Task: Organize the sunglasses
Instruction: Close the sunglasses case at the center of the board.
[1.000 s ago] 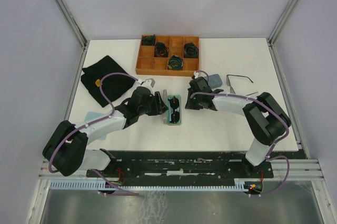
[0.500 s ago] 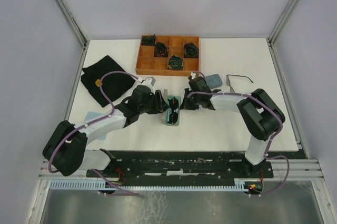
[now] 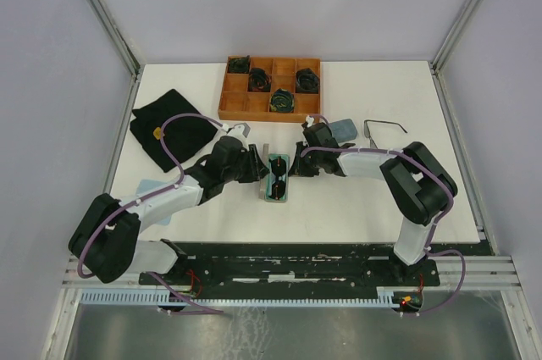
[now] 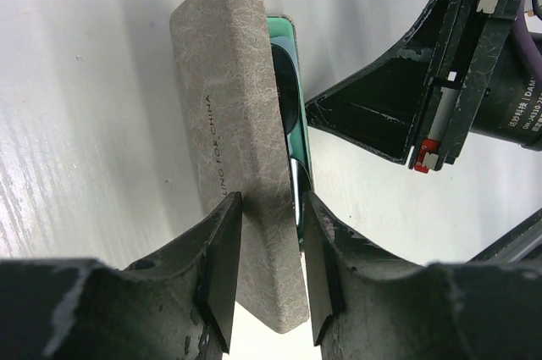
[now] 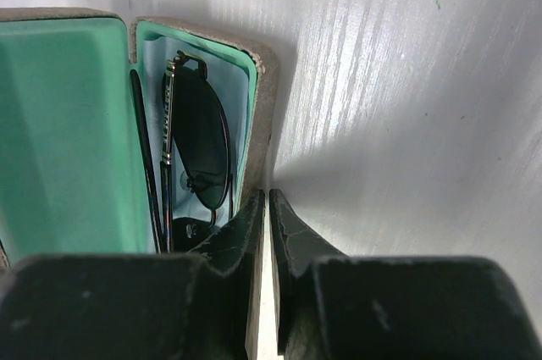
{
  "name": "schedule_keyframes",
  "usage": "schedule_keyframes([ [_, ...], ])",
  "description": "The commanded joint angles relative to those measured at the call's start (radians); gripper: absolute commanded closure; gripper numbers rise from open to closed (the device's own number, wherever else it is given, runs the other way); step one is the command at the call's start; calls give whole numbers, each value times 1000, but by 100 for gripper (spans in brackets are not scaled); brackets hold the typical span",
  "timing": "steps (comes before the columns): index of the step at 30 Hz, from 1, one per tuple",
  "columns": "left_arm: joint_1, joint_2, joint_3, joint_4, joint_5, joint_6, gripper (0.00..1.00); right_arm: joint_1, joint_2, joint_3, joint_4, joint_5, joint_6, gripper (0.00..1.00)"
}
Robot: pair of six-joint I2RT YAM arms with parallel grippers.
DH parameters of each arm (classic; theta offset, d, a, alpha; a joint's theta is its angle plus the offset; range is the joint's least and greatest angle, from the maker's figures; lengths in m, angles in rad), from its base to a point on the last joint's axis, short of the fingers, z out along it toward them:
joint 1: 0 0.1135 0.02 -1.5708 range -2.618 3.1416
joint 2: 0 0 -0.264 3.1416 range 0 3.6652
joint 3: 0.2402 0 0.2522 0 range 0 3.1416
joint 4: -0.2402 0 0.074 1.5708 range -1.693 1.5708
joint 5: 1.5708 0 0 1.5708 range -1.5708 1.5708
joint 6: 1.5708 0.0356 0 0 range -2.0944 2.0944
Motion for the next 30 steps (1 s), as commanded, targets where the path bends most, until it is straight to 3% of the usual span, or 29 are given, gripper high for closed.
schedule_keyframes([
  [1,2,1,16,45,7,24,60,3,30,20,-9,-4,-7,86],
  [7,1,29,10,80,44,13,64,2,35,25,-8,-15,-6,86],
  [30,-50,168,9,175,106,-22,56,2,47,29,-11,-14,-7,84],
])
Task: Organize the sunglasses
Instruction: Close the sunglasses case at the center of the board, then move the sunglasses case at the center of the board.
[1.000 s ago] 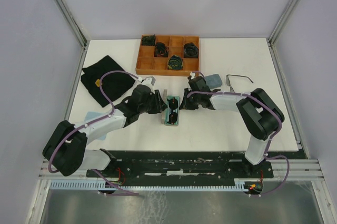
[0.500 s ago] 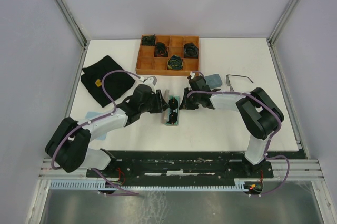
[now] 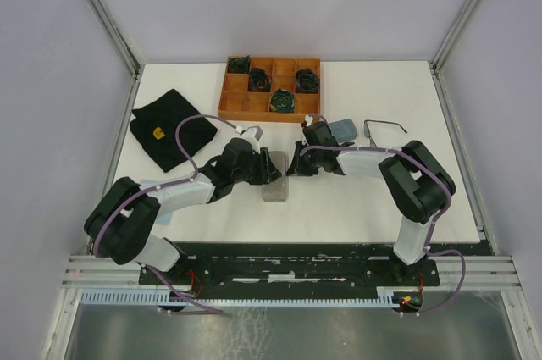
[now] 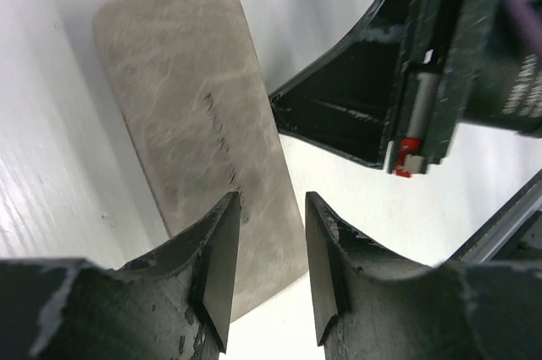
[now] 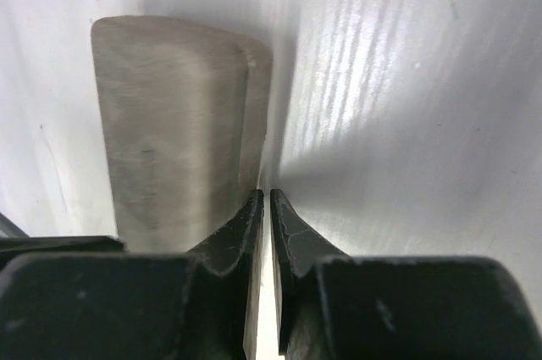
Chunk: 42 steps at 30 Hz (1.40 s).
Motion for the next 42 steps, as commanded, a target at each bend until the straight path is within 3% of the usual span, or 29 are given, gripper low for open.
schedule_keyframes([
  [1,-16,38,10,9,30,-20,55,9,29,12,-13,23,-8,83],
  [15,-14,-115,79,-164,-130,49,38,9,-157,-27,-182,283,-110,61],
  [29,-16,-23,64,-163,-166,50,41,9,-306,-104,-195,212,-141,53],
  [42,-59,114,57,-182,-223,64,45,9,-314,-125,-181,206,-157,52],
])
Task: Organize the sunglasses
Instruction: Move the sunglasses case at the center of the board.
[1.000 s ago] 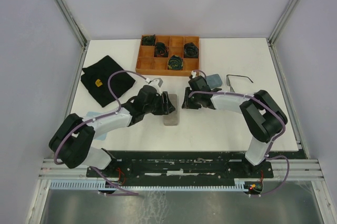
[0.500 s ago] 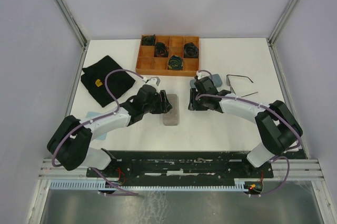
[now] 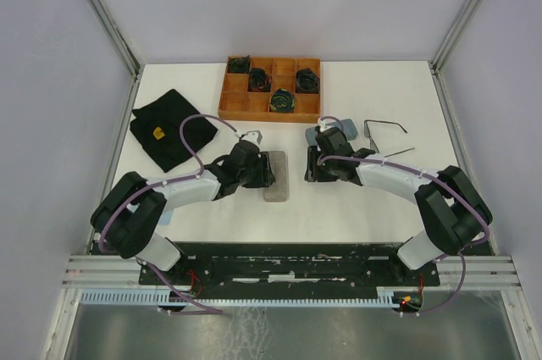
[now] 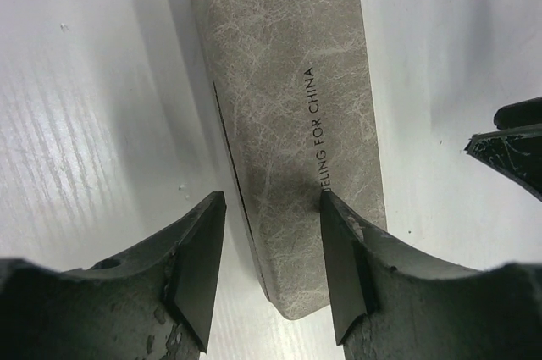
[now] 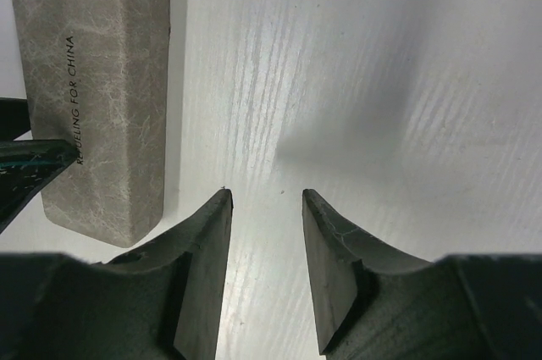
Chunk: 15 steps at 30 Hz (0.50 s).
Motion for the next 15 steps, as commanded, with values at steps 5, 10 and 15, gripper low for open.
schedule_keyframes([
  [5,-44,94,12,-55,-102,32,50,0,-46,-19,22,2,-14,52],
  [10,-43,51,2,-44,-108,27,49,0,-82,-27,4,3,-16,50],
  [15,-28,91,91,-57,-132,54,48,0,-141,-21,-60,25,-29,48],
])
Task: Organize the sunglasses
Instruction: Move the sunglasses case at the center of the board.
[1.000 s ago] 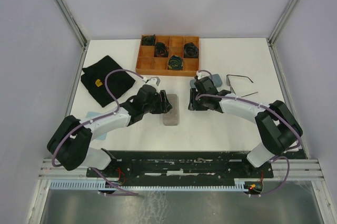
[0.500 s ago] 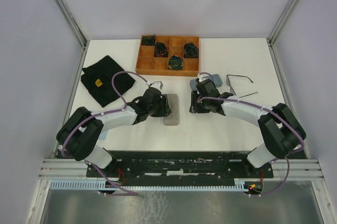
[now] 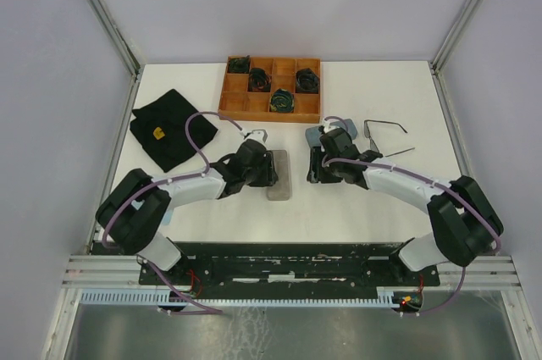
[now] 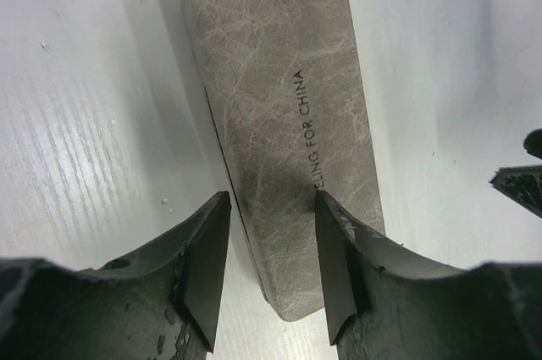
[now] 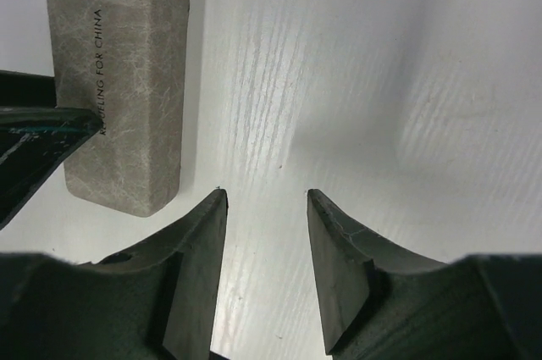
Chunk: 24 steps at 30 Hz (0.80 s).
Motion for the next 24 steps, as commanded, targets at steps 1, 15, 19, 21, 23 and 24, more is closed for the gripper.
schedule_keyframes([
  [1,13,78,83,-62,-84,61,48,0,-83,4,-41,26,-27,48],
  [15,146,253,271,0,-48,100,56,0,-170,11,-132,78,-51,46],
  [19,175,297,359,0,-46,127,56,1,-176,21,-143,87,-56,45],
  [21,188,314,406,-22,-56,142,56,0,-174,38,-167,99,-64,44],
  [23,200,301,433,-43,-76,159,52,1,-182,57,-192,112,-75,43],
  [24,203,283,440,-60,-97,166,50,0,-188,66,-202,120,-78,43],
])
